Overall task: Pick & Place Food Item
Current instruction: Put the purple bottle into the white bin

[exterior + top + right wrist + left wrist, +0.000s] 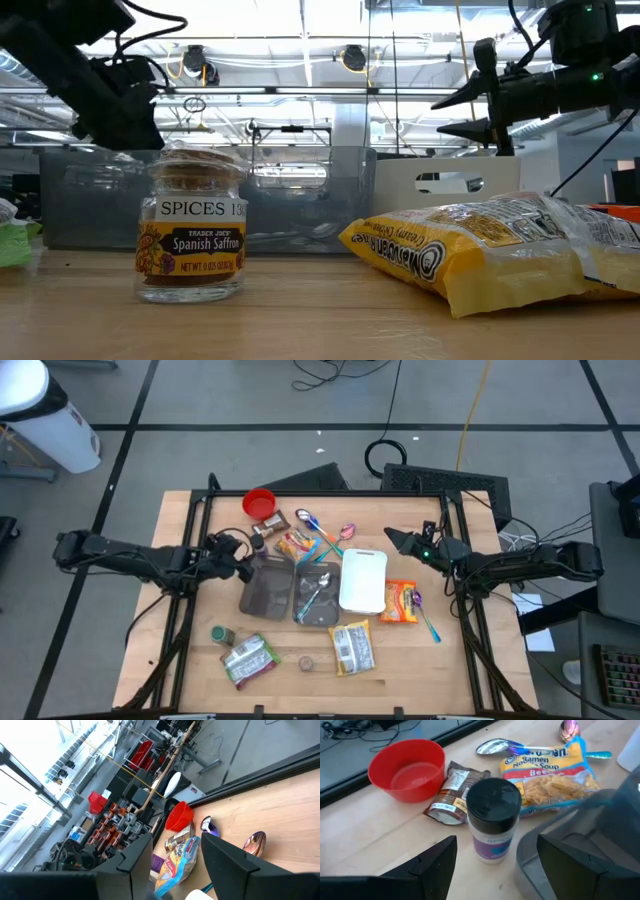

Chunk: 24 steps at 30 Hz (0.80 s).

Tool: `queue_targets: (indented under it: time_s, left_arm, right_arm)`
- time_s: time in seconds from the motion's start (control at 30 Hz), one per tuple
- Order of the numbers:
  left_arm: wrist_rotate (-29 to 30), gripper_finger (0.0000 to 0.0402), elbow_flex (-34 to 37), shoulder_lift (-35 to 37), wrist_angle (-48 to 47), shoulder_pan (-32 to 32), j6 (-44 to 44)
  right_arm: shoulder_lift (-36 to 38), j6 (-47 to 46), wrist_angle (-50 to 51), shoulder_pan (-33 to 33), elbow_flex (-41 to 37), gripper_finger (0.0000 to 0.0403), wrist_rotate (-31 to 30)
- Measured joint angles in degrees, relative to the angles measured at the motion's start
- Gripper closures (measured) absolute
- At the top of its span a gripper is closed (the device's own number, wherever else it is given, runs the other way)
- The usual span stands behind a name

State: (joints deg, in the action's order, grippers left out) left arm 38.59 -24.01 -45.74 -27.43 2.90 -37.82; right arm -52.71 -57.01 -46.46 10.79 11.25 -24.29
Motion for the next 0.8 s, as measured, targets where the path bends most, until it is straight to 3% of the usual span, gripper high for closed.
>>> queue_targets:
  time_s: [0.53,0.8]
  left_arm:
    - [-11.02,0.0119,0.02,0.0,8.14,-12.33,12.19]
    - [-18.57,0.0119,4.14,0.0,17.37,-17.48,13.99]
  right_arm:
    - [0.01,-0.58,0.02,0.0,0.0,0.0239,0.04]
    - [0.0,-0.44,0.03,0.0,0.0,0.0239,0.08]
